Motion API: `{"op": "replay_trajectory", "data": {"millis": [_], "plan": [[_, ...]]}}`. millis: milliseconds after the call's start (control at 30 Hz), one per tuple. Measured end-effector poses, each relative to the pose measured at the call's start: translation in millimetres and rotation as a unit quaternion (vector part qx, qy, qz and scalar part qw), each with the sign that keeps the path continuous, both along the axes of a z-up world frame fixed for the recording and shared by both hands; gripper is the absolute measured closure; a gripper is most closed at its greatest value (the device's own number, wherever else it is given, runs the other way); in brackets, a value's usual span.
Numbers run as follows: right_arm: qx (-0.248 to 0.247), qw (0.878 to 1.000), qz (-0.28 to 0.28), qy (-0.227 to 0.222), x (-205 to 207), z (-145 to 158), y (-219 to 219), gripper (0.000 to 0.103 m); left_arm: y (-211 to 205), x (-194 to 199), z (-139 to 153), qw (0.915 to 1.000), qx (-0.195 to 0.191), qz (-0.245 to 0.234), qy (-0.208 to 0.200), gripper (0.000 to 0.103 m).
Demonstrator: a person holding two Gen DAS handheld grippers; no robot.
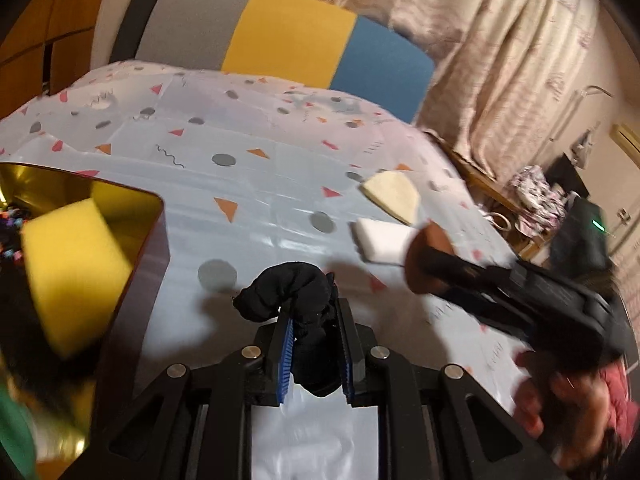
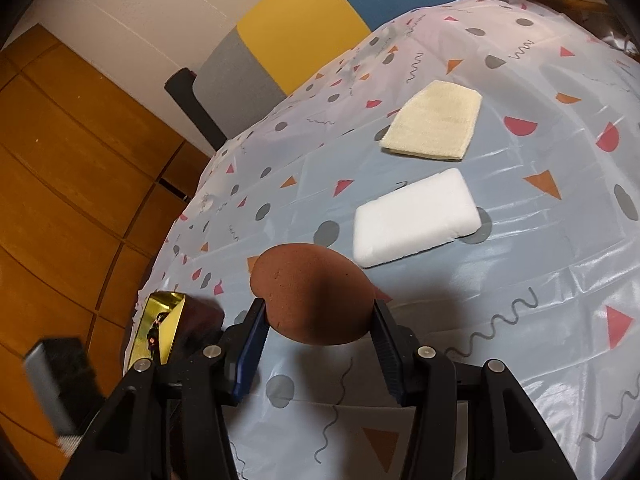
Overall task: Organize soft objects
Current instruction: 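Carry the black scrunchie into the gold tray and open the left tool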
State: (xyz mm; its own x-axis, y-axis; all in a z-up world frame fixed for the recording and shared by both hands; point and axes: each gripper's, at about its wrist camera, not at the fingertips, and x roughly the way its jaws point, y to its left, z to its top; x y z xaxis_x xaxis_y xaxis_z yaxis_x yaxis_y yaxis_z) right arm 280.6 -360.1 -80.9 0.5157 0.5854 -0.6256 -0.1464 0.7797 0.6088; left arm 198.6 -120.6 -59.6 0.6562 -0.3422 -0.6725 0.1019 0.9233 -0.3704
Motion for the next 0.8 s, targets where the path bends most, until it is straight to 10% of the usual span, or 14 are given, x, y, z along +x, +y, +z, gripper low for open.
{"op": "replay_trajectory", "data": {"millis": [367,800], "plan": [[-0.011,0.999,0.024,-0.019,-10.7,8.4,13.0,0.051,41.5,-89.0,39.4,0.9983,0.014,-0.013,-0.055,0.085],[0.016,0.997,0.068,-0.022,-37.9,8.0,45.7,0.051,173.4,-130.6,47.4,0.9899,0.010,0.131,-0.054,0.085]]}}
